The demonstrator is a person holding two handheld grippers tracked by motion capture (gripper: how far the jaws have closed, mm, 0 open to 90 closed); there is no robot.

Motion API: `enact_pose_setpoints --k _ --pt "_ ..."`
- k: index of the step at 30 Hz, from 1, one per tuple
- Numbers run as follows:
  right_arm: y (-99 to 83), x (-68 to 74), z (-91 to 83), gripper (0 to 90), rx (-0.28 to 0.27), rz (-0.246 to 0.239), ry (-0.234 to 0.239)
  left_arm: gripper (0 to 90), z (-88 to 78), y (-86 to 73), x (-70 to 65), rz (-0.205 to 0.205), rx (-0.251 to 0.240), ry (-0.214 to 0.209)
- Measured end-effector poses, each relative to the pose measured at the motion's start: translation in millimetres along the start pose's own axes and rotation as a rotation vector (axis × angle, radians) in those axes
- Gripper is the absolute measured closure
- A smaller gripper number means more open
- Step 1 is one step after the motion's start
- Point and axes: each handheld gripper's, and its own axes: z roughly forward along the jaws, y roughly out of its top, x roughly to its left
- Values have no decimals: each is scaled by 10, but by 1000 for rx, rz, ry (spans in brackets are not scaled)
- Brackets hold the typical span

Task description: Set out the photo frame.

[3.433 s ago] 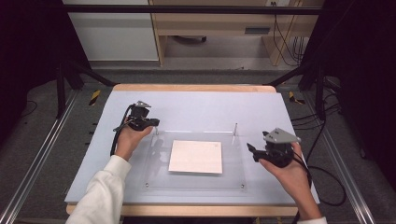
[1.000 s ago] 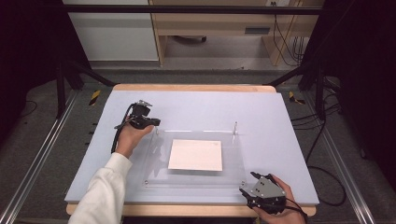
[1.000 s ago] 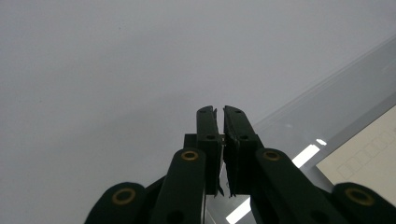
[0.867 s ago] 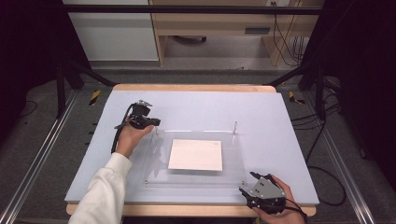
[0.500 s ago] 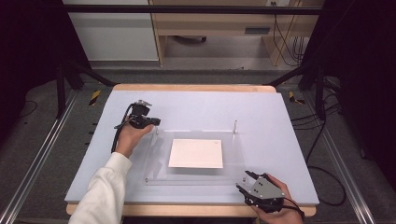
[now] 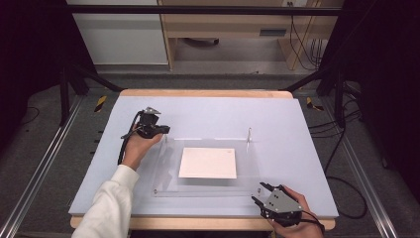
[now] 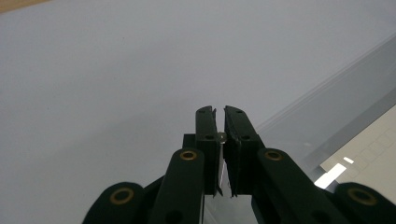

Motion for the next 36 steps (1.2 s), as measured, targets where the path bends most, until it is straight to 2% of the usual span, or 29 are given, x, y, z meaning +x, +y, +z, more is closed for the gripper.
enact_pose_setpoints --k 2,3,5,9,13,14,15,17,18,19,21,23,29,32,35,36 --pt "-2 -1 0 502 1 1 2 827 -34 -22 4 0 -42 6" --pt "-2 -3 1 502 -1 1 3 794 -62 -28 1 1 -68 21" --pt "10 -17 -10 502 -8 9 3 726 -126 -28 -18 25 -87 46" --pt "25 -37 -24 503 -19 19 0 666 -330 -50 -75 50 -149 57" --pt "39 -42 -31 506 -22 21 -4 606 -462 -79 -145 82 -168 52" --pt "55 -50 -41 508 -23 24 -6 592 -553 -111 -198 107 -174 44" --pt "63 -57 -44 509 -24 26 -5 585 -553 -111 -198 107 -174 44" --pt "83 -75 -53 511 -29 27 -4 572 -683 -192 -287 127 -203 22" --pt "83 -75 -53 511 -29 27 -4 566 -683 -192 -287 127 -203 22" --pt "103 -106 -64 512 -39 20 -1 560 -740 -266 -335 132 -204 1" --pt "127 -135 -72 513 -43 23 4 547 -796 -324 -378 139 -212 -2" --pt "146 -156 -76 518 -42 17 7 534 -827 -345 -396 138 -220 -9" --pt "210 -187 -98 542 -41 0 3 478 -1006 -421 -487 191 -231 -30" --pt "229 -193 -100 555 -52 -6 9 462 -1103 -446 -520 211 -252 -57" --pt "294 -188 -80 569 -54 -22 16 442 -1172 -470 -570 249 -277 -92" --pt "331 -189 -69 570 -55 -22 20 437 -1213 -489 -584 249 -266 -77"
